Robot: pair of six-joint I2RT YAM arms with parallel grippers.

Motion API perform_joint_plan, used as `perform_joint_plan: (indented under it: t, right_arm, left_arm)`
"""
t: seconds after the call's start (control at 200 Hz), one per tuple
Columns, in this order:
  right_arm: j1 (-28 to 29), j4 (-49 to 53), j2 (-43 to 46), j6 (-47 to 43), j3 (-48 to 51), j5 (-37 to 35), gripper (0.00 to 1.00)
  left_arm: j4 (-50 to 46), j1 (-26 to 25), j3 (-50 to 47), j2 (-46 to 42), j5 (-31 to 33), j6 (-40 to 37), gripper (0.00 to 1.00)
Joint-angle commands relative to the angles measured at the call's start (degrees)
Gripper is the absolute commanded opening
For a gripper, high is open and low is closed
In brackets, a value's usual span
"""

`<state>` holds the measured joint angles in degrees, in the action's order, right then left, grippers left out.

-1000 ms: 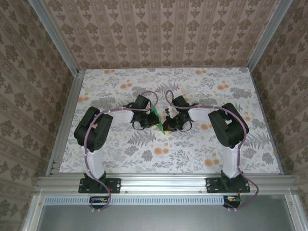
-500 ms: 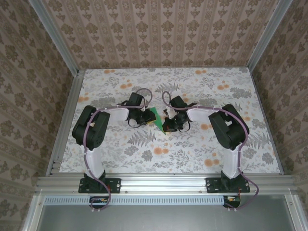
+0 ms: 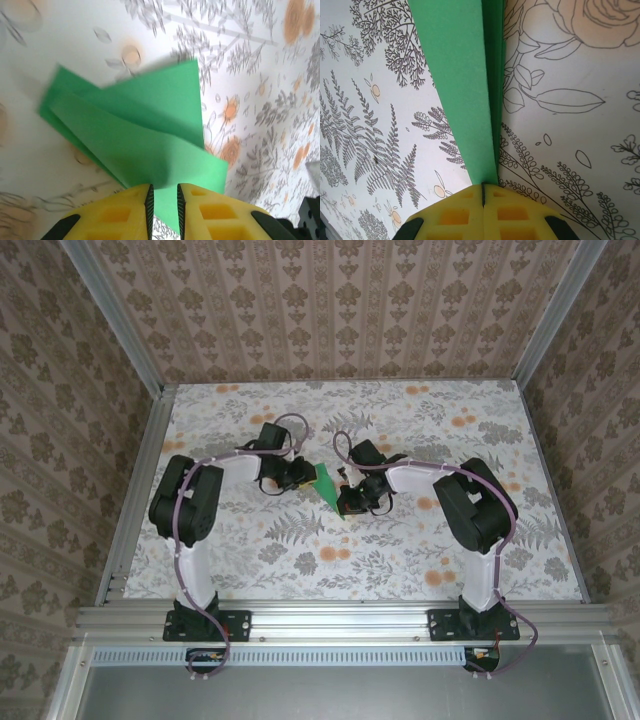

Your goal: Fold a paper plane with a square sheet of paper (pick it up from the middle)

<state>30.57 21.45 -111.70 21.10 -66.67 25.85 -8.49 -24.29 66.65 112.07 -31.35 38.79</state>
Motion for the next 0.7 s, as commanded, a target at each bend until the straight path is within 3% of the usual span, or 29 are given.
perform_joint_plan:
  t: [0.0,0.695]
  right_arm:
    - [0.25,12.21,-3.25,-1.10,3.13,-8.96,0.05]
    - [0.46,12.65,-3.24,-1.53,3.53,-11.07,0.05]
  left_arm:
    - [-2.28,1.20,2.25,2.28,1.30,-3.17,0.23]
    - [-9.13,5.20,8.67,6.79,3.61,-8.14,0.23]
